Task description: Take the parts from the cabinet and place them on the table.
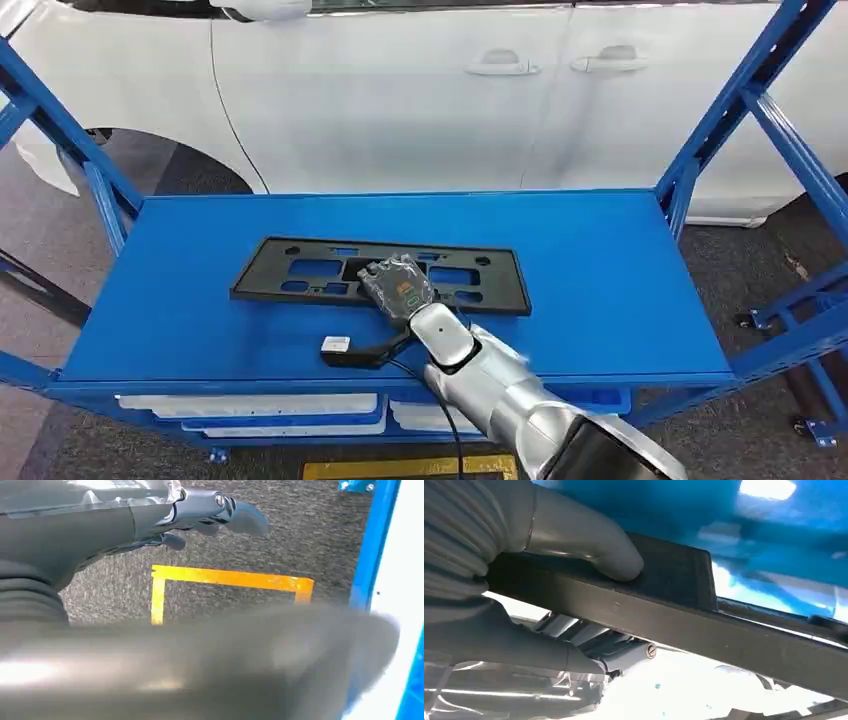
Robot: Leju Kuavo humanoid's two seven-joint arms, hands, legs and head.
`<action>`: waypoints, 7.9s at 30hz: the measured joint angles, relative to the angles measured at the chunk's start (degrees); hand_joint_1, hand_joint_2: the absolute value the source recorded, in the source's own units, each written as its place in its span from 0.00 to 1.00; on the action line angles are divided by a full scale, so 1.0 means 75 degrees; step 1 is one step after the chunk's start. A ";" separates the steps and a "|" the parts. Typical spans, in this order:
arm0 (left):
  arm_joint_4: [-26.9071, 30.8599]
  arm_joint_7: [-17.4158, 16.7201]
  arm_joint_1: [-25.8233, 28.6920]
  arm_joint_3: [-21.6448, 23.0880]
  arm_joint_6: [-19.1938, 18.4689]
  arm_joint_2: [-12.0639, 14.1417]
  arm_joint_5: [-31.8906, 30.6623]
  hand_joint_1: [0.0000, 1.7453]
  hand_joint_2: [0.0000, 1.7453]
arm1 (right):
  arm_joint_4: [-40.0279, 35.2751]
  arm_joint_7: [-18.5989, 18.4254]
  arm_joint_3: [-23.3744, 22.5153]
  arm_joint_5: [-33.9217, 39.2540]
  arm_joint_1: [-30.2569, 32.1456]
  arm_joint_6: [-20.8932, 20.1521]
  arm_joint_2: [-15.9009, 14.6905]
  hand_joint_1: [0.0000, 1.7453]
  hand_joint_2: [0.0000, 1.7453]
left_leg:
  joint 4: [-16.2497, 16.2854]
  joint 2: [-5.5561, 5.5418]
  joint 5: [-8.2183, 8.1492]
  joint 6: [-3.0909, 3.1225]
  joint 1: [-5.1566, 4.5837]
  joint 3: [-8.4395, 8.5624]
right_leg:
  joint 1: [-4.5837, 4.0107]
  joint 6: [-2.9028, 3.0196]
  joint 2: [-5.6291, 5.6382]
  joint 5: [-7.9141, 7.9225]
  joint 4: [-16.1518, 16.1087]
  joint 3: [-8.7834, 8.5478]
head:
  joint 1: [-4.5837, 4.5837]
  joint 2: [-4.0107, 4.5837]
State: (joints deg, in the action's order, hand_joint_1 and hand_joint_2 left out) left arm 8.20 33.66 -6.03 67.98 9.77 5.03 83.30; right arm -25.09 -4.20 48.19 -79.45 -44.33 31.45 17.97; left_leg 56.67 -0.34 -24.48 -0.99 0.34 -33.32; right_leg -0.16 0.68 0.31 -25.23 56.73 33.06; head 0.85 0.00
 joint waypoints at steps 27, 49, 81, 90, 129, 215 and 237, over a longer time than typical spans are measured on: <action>-0.0038 0.0653 0.0114 -0.0058 0.0219 0.0088 0.0026 0.00 0.00 | -0.8886 0.4354 -0.2591 1.0504 0.2861 -0.3553 -0.1338 1.00 1.00 | 0.0258 0.0018 -0.0004 -0.0116 0.0082 -0.0015 | 0.0041 0.0123 -0.0017 -0.0051 0.0039 -0.0027 | 0.0017 0.0000; -0.0055 0.0787 0.0045 -0.0303 0.0373 0.0117 0.0026 0.00 0.00 | -1.1170 0.4587 -0.2492 1.3103 0.3637 -0.6157 -0.1839 1.00 1.00 | 0.0250 0.0005 -0.0361 -0.0151 0.0057 0.0052 | 0.0114 0.0087 -0.0038 -0.0055 0.0094 0.0032 | -0.0006 0.0000; -0.0076 0.0134 0.0091 -0.0329 0.0464 -0.0003 0.0026 0.00 0.00 | -1.1205 0.5283 -0.2489 1.2420 0.4220 -0.6932 -0.2118 1.00 1.00 | 0.1030 0.0017 -0.0599 -0.0192 0.0068 -0.0739 | 0.0105 0.0175 -0.0045 -0.0285 0.0186 -0.0171 | -0.0015 0.0000; -0.0079 -0.0198 -0.0013 -0.0323 0.0557 0.0047 0.0026 0.00 0.00 | -1.1202 0.5202 -0.2489 1.2995 0.3639 -0.7160 -0.2183 1.00 1.00 | 0.0017 0.0022 -0.0732 0.0015 -0.0042 0.0817 | -0.0010 0.0088 -0.0066 0.0257 0.0222 0.0436 | -0.0032 0.0000; -0.0114 -0.0510 0.0127 -0.0347 0.0562 0.0146 0.0026 0.00 0.00 | -1.0856 0.5747 -0.2448 1.2461 0.3685 -0.6881 -0.2320 1.00 1.00 | -0.0210 0.0111 -0.0074 0.0269 0.0002 0.0287 | 0.0076 -0.0260 -0.0054 -0.1117 0.2132 0.1154 | -0.0049 0.0000; -0.0175 -0.0956 0.0202 -0.0554 0.1099 0.0073 0.0026 0.00 0.00 | -1.2018 0.5852 -0.2742 1.0751 0.5479 -0.6379 -0.2124 1.00 1.00 | 0.0030 -0.0389 -0.0397 0.0034 0.0016 0.0413 | 0.0099 -0.0065 0.0866 0.0062 0.0129 0.0121 | -0.0067 0.0000; -0.0175 -0.0583 0.0166 -0.0787 0.1265 0.0143 0.0026 0.00 0.00 | -0.9850 0.5878 -0.2576 1.1004 0.3938 -0.6429 -0.2145 1.00 1.00 | 0.2284 0.0113 -0.1546 -0.0220 0.0091 -0.0619 | 0.0046 0.0186 0.0089 -0.0023 0.0072 0.0030 | -0.0099 0.0000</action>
State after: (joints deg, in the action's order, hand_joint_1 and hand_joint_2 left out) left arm 6.88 29.29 -4.78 62.07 19.26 6.10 83.49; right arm -98.97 39.89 28.87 3.08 -14.80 -16.76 1.88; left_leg 73.80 0.51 -36.07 -2.64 1.02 -37.96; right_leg 0.18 2.08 0.98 -25.40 57.27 33.29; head 0.11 0.00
